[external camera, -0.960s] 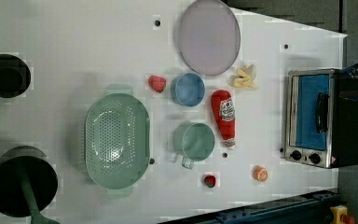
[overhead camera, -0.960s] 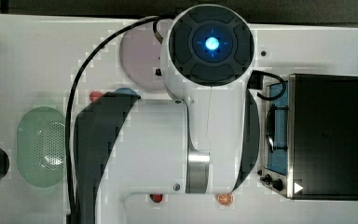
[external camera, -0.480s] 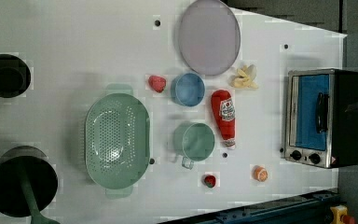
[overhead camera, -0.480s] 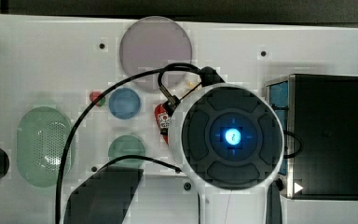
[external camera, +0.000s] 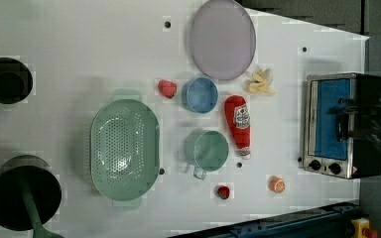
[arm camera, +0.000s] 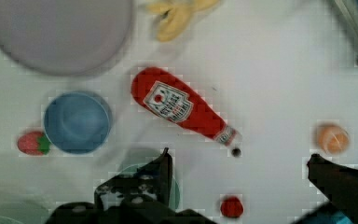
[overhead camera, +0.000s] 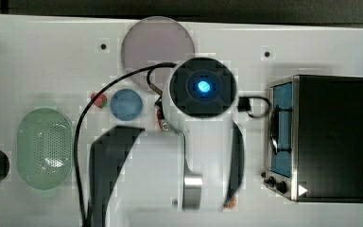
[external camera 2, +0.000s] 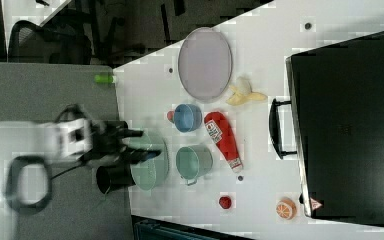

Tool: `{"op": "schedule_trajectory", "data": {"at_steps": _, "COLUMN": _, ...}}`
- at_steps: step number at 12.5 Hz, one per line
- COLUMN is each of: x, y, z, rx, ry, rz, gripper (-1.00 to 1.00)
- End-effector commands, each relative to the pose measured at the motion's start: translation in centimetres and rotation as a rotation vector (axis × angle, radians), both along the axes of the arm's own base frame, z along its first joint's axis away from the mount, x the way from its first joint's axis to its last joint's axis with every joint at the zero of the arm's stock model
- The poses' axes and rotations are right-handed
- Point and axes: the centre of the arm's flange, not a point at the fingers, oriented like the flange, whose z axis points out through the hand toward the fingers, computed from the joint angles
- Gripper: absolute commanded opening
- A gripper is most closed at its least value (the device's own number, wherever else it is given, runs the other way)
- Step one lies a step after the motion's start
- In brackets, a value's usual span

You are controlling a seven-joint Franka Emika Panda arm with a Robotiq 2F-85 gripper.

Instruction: Pick Ketchup from the table and place it in strainer.

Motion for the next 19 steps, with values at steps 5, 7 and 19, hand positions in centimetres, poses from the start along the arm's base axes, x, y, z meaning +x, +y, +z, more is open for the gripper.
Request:
{"op": "schedule_trajectory", "data": {"at_steps": 5, "x": -0.6, "y": 1.3, "z": -14.8, "rx": 0.07, "ry": -0.054, "rz": 0.68, "gripper": 1.0}}
{"op": "schedule_trajectory", "data": {"at_steps": 7, "x": -1.2, "y": 1.4, "z": -17.8, "rx": 0.067, "ry": -0.088, "rz": 0.75, "gripper": 1.0}}
{"op": "schedule_trajectory", "data": {"at_steps": 19, "x": -2.8, "y": 2.0, "z": -32.4, "rx": 0.111, "ry": -0.075, "rz": 0.74, "gripper": 1.0}}
